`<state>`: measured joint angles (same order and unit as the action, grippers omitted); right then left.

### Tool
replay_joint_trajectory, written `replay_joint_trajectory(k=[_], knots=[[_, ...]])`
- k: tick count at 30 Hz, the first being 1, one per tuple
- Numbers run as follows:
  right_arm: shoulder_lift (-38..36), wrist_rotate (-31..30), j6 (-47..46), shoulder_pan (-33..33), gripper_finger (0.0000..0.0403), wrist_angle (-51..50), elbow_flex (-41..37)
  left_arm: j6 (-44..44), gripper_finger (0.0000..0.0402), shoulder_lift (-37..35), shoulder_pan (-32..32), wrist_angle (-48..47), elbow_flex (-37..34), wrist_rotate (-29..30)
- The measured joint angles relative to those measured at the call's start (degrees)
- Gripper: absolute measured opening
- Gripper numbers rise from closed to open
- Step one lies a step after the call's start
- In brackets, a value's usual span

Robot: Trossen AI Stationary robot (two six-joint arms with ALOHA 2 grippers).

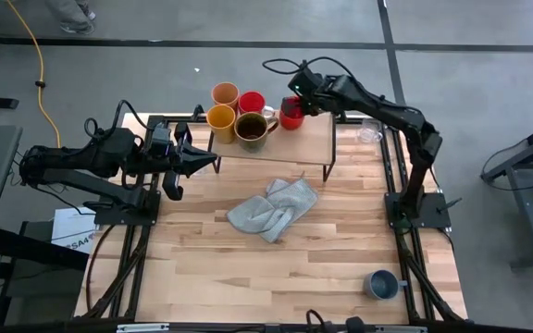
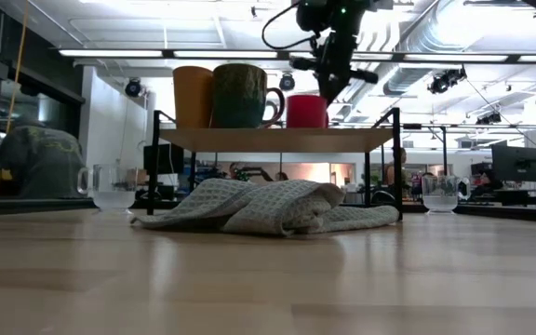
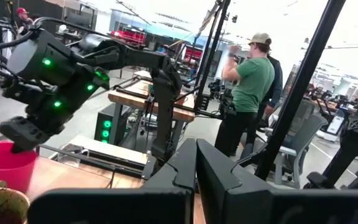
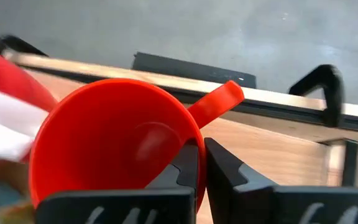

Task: Stack small to large cups/mugs on shelf
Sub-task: Put the red mug on the shelf

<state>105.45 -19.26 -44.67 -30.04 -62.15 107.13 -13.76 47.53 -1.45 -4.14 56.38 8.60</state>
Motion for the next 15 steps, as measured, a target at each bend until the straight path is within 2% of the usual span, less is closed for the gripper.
replay_joint_trajectory(k=[5,15], knots=[[0.8,0.3,-1.2,0.1,0.0,3.3,0.0,0.0,0.0001,0.0,0.0,0.0,0.0,0.0],[0.8,1.9,-2.0,0.3,0.0,3.2,0.0,0.0,0.0001,0.0,0.0,0.1,0.0,0.0]])
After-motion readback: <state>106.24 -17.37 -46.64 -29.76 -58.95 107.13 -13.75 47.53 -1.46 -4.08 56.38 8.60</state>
